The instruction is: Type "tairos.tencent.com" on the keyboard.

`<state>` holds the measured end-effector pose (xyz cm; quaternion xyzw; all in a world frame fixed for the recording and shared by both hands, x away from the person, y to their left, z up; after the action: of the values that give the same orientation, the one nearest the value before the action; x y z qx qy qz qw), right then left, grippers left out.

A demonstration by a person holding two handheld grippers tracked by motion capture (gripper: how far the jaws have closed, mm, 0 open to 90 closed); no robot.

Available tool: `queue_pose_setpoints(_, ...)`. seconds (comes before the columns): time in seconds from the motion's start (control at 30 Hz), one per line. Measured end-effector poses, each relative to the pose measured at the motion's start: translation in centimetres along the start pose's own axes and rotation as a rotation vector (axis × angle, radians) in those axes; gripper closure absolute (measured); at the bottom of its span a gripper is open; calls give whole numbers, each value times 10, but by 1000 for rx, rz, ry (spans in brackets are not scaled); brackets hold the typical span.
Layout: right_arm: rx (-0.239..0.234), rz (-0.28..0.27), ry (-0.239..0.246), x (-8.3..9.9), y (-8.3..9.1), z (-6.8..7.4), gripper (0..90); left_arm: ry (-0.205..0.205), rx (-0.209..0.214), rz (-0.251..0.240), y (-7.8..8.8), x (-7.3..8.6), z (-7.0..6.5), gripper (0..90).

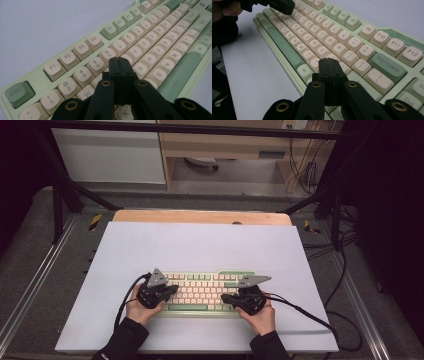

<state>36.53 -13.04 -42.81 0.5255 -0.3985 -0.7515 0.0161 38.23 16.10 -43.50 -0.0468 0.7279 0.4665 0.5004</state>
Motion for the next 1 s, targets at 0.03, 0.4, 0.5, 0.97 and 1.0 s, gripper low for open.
queue_pose_setpoints(0.03, -1, -1, 1, 0, 0, 0, 900, 2, 1, -3, 2, 0, 0, 899)
queue_pose_setpoints(0.4, 2, -14, -2, -2, 2, 1, 900, 2, 4, -14, 17, 7, 1, 898)
queue_pose_setpoints(0.5, 1, -20, -6, -2, 2, 1, 900, 10, 3, -16, 21, 10, 3, 899)
queue_pose_setpoints(0.97, 22, -14, 2, -12, -10, 5, 900, 31, -9, -31, 40, 22, 13, 899)
queue_pose_setpoints(1.0, 22, -8, 2, -13, -12, 6, 900, 33, -10, -32, 41, 23, 14, 899)
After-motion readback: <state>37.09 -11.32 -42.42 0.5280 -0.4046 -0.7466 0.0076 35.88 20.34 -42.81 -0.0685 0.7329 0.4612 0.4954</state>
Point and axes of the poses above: each handheld gripper's, and its own axes: y roughly backward along the jaws, x roughly out of its underside, z roughly to its left, the point moved 2 cm from there along -y, roughly forward along the jaws, and after that the axes turned 4 degrees about y, right-handed, at the moved point
